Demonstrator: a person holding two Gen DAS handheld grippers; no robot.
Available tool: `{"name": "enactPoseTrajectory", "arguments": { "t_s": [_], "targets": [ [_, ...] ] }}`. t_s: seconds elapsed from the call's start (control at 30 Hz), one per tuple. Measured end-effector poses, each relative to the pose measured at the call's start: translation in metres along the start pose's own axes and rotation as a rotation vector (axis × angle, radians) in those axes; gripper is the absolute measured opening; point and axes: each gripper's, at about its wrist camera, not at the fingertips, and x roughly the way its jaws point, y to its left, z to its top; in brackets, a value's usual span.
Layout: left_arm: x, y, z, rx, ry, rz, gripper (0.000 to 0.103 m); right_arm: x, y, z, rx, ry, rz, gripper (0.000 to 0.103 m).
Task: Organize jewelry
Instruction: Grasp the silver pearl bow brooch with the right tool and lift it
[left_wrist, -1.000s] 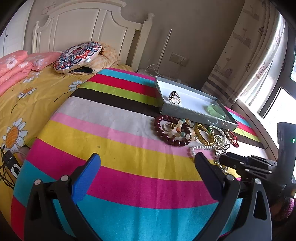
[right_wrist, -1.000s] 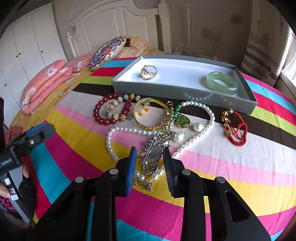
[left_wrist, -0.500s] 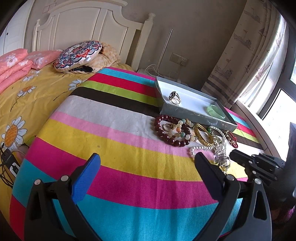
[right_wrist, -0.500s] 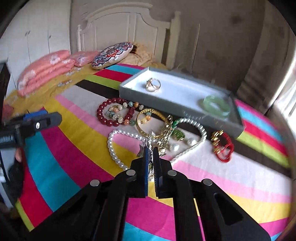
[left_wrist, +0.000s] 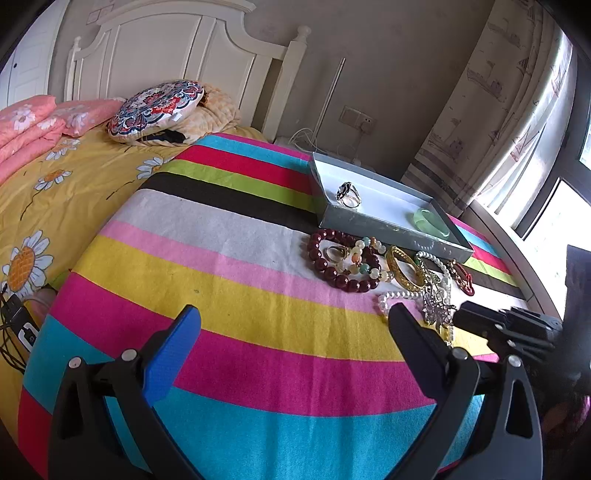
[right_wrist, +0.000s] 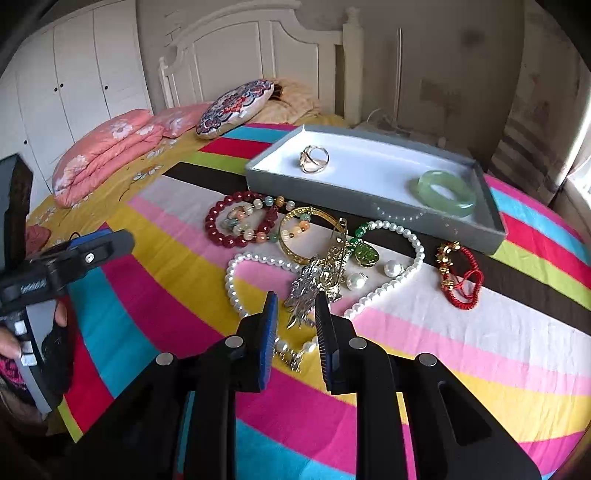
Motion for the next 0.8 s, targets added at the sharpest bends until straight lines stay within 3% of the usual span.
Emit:
{"name": "enactPoseTrajectory", "arguments": {
  "t_s": [0.07,0.13,0.2,0.3,0.43,0.57,0.7,0.8],
  "targets": [
    [0.000,0.000,0.000,-0.002,-0.002,-0.001,0.101,0.001,-0.004,0.002,0.009,-0.009,-0.005,0.022],
    [0.000,0.000,0.000,-0.003,-0.001,-0.003,0.101,0.002,-0.008,0.003,0.028,-0.008,0.007,0.043],
    [0.001,0.000,-0.001,-0.002,0.001,-0.005,0.101,0.003,-0.010,0.001,0.036,-0.004,0.015,0.049],
    [0.002,-0.001,-0.001,-0.002,0.003,-0.007,0.101,0.007,-0.007,-0.005,0.019,0.017,0.017,0.044],
    [0.002,-0.001,-0.001,-0.003,0.002,-0.006,0.101,0.012,0.001,-0.008,-0.008,0.028,0.009,0.018],
    [0.003,-0.001,-0.002,-0.008,0.001,-0.008,0.101,-0.002,0.011,-0.007,-0.073,-0.036,-0.058,0.010],
    [0.002,0.000,-0.002,-0.012,-0.001,-0.009,0.101,-0.028,0.022,-0.012,-0.231,-0.110,-0.268,0.009],
    [0.001,0.001,-0.002,-0.013,-0.002,-0.008,0.101,-0.039,0.025,-0.021,-0.324,-0.108,-0.363,0.009]
  ]
}}
